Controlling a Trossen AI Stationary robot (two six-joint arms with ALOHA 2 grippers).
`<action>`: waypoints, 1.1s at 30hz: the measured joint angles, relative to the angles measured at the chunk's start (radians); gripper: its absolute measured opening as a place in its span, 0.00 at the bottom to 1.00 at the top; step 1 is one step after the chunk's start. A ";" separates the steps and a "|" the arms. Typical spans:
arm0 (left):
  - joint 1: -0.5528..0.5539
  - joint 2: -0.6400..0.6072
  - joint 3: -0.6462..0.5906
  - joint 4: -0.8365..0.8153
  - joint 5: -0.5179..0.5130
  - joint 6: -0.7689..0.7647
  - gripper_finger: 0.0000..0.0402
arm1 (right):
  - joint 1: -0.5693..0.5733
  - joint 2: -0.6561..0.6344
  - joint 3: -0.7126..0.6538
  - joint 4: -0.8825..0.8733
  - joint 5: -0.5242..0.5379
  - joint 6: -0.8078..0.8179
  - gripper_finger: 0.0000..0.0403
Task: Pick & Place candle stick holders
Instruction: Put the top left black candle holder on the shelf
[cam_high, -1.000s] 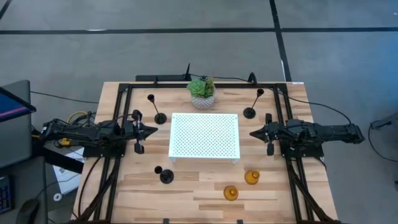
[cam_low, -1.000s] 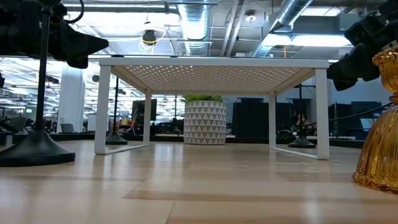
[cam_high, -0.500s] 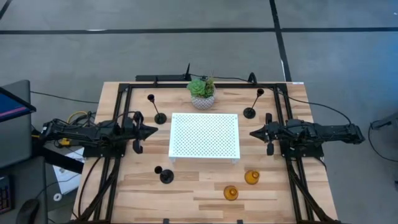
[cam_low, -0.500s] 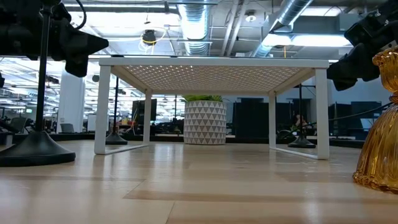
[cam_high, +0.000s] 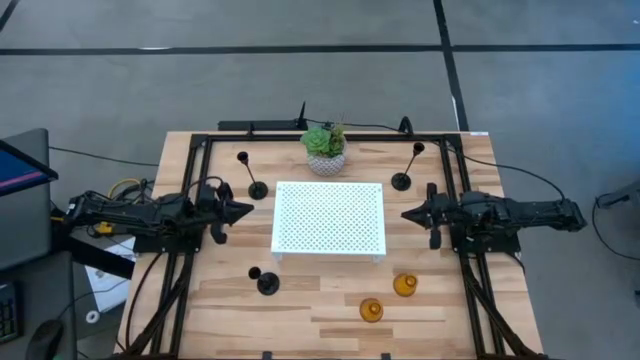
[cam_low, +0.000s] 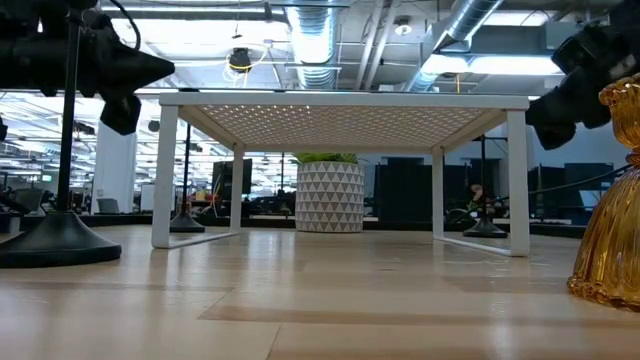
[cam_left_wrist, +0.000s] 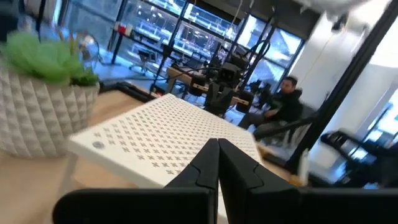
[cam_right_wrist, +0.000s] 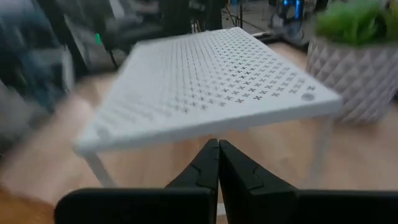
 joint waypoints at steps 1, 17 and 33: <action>0.000 0.000 0.000 0.001 0.000 -0.046 0.01 | 0.001 0.000 0.000 0.013 -0.005 0.088 0.00; 0.000 0.000 0.000 0.007 0.000 -0.104 0.01 | -0.002 0.002 0.000 0.036 -0.004 0.375 0.00; 0.000 0.000 0.000 0.015 -0.001 -0.092 0.01 | -0.004 0.002 0.000 0.067 -0.004 0.374 0.00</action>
